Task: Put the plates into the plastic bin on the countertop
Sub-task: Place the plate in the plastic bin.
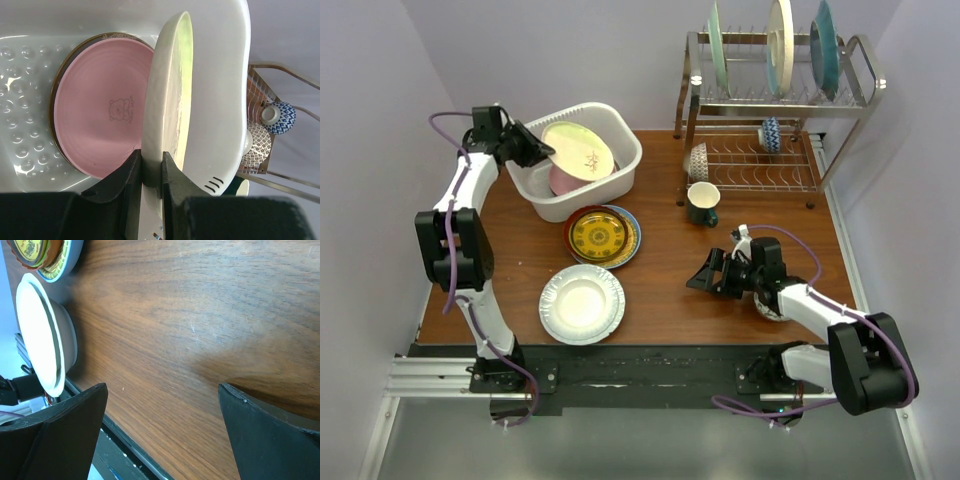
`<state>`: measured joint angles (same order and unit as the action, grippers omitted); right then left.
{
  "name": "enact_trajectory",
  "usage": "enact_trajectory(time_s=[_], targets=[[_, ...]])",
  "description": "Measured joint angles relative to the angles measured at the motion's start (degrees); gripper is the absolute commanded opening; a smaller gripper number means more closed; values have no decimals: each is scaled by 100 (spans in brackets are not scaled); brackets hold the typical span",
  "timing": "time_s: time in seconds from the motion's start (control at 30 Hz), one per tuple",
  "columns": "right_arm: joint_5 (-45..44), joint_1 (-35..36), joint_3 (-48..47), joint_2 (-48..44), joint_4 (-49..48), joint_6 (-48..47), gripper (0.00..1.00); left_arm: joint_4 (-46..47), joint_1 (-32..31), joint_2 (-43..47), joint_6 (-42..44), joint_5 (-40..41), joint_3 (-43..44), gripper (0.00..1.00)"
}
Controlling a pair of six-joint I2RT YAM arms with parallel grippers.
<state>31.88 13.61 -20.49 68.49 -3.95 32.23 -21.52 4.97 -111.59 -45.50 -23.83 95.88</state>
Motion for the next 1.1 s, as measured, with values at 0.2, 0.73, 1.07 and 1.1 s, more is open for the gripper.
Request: enact_trajectory(time_s=[0.2, 0.73, 1.07, 1.1], targets=[[-42, 9, 7, -33, 22, 0, 97, 46, 2, -94, 4, 0, -109, 0], [-68, 15, 15, -52, 26, 0, 97, -105, 28, -481, 160, -4, -205, 17], [-68, 17, 15, -52, 26, 0, 97, -686, 44, -560, 601, 129, -81, 64], [-68, 17, 15, -52, 26, 0, 97, -748, 33, -560, 664, 151, -17, 67]])
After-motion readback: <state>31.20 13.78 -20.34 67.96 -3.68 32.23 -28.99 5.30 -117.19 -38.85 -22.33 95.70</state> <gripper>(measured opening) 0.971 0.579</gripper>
